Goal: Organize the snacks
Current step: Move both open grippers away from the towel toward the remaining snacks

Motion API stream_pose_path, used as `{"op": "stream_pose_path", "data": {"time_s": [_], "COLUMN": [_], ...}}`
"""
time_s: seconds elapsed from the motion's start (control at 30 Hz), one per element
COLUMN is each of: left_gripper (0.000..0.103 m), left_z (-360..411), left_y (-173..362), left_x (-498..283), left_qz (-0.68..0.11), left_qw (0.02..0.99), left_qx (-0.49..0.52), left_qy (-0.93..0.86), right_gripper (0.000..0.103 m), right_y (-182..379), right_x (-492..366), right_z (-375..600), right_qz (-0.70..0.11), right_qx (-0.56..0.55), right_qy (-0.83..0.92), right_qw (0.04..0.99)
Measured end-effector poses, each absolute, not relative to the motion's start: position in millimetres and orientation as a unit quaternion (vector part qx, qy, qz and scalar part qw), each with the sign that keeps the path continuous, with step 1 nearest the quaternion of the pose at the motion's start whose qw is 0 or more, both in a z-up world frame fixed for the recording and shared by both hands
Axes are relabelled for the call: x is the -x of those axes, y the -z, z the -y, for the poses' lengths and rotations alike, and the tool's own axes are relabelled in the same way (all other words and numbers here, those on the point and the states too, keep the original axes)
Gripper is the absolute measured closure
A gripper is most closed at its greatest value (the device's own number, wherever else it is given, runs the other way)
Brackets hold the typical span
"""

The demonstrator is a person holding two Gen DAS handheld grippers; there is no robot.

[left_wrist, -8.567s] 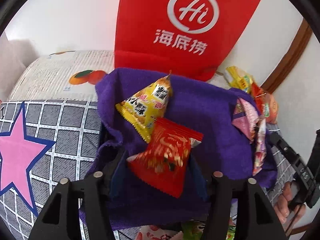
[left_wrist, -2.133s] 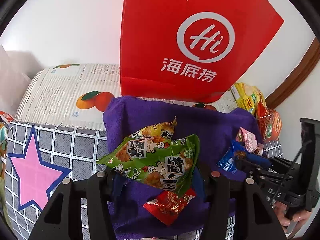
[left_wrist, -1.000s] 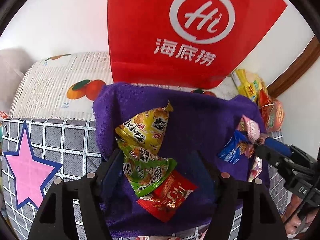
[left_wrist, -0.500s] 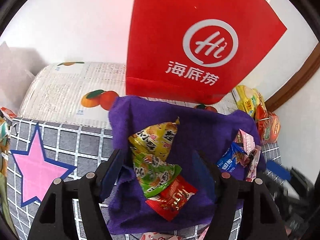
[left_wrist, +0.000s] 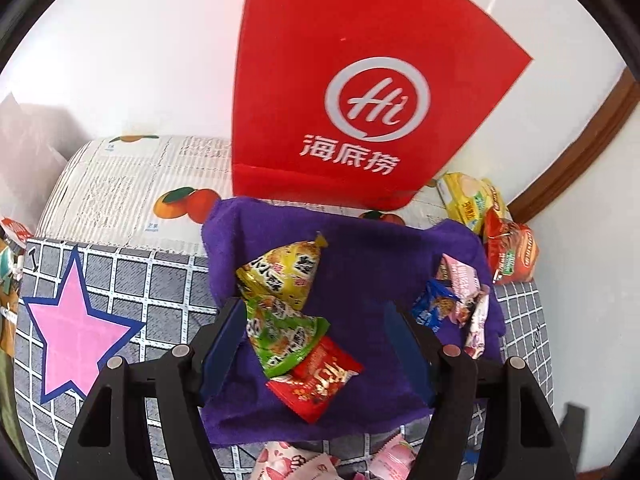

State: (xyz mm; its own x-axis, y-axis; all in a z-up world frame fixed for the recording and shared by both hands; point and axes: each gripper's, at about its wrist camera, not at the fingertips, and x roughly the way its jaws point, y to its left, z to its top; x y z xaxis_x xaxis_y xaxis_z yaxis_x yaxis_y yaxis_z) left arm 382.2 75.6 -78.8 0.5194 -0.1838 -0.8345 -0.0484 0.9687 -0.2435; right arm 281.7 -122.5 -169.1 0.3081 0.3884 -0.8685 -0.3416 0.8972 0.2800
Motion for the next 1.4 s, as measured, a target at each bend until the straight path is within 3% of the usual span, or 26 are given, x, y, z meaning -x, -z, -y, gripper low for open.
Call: {"op": "stream_pose_path", "data": {"time_s": [0.27,0.5,0.57,0.7,1.03,1.4], "left_gripper": [0.033,0.033,0.033,0.033,0.033,0.033], "left_z": [-63,-57,-55,-53,-40,-10], "left_y": [70,69,69,67,65,60], "left_x": [-375,-372,-372,-370,-366,-345], "left_qz": [-0.481,-0.479,-0.479,-0.477,-0.473,-0.471], "left_qw": [0.869,0.87,0.871,0.872,0.877,0.877], "left_qx": [0.105,0.1,0.097,0.094,0.074,0.049], "left_qy": [0.051,0.055,0.055,0.053,0.051,0.083], "right_gripper": [0.062,0.053,0.054,0.065,0.064,0.062], "right_y": [184,199,201,200,199,210], "right_x": [-255,-254,-250,-246,-231,-227], "right_z": [107,97,95,103,198,195], "right_qz": [-0.538,-0.527,-0.514,-0.5,-0.482,-0.448], "right_qx": [-0.007,0.035,0.043,0.055,-0.007,-0.003], "right_qy": [-0.253,-0.239,-0.237,-0.222,-0.094,-0.077], "right_qw": [0.804,0.815,0.823,0.835,0.871,0.891]}}
